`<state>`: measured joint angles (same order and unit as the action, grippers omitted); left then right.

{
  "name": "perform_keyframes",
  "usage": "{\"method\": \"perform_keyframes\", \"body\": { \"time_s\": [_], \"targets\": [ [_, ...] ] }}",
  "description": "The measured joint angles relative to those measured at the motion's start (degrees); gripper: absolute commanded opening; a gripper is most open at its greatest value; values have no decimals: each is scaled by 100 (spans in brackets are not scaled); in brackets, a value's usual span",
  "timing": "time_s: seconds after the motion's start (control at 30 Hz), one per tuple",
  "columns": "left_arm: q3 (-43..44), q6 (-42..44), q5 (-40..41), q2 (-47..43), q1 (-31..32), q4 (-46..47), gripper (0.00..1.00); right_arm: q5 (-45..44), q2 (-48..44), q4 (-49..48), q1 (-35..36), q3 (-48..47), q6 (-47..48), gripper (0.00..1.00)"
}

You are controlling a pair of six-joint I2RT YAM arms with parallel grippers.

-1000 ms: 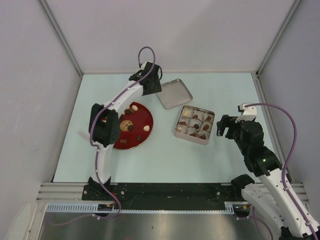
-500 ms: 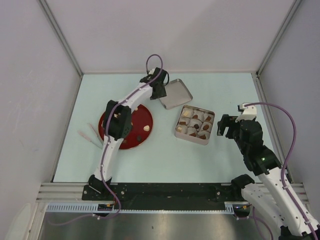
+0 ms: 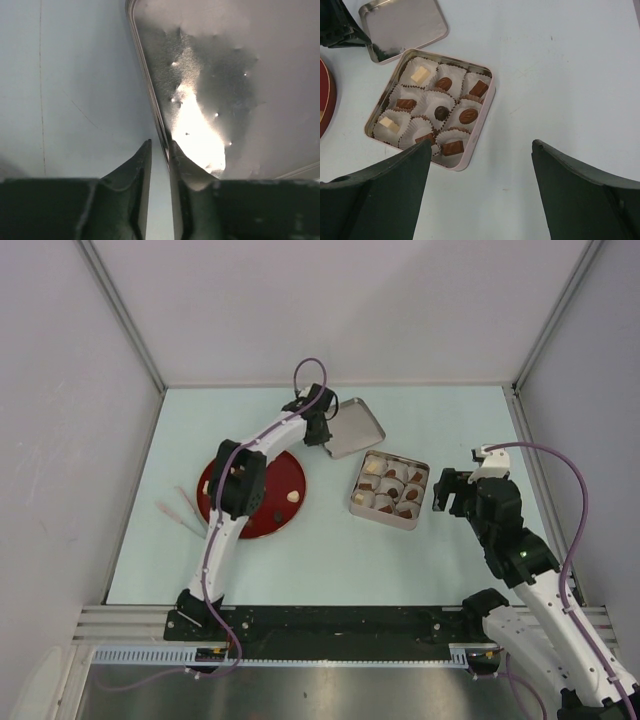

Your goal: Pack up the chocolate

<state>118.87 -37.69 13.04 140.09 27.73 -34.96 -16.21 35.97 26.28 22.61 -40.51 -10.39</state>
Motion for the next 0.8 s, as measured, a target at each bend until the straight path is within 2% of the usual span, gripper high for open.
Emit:
{"method": "perform_keyframes", "body": {
  "time_s": [0.07, 0.17, 0.43, 0.6, 0.8],
  "targets": [
    [-140, 4, 9, -66, 0, 85, 9, 2, 0, 0, 2, 2, 0, 86],
    [-297, 9, 11, -146, 0, 170, 0, 20, 0, 4, 0, 0, -4, 86],
    [-970, 140, 37, -601, 0, 188, 0, 195, 310, 238, -26, -55, -352, 85],
    [-1416, 332, 66, -1058, -11, 179, 0, 470, 920, 369, -175, -118, -909, 86],
    [-1731, 599, 44, -1764, -7, 310, 0, 979, 1873, 487, -752, -129, -1467, 86]
  ]
}}
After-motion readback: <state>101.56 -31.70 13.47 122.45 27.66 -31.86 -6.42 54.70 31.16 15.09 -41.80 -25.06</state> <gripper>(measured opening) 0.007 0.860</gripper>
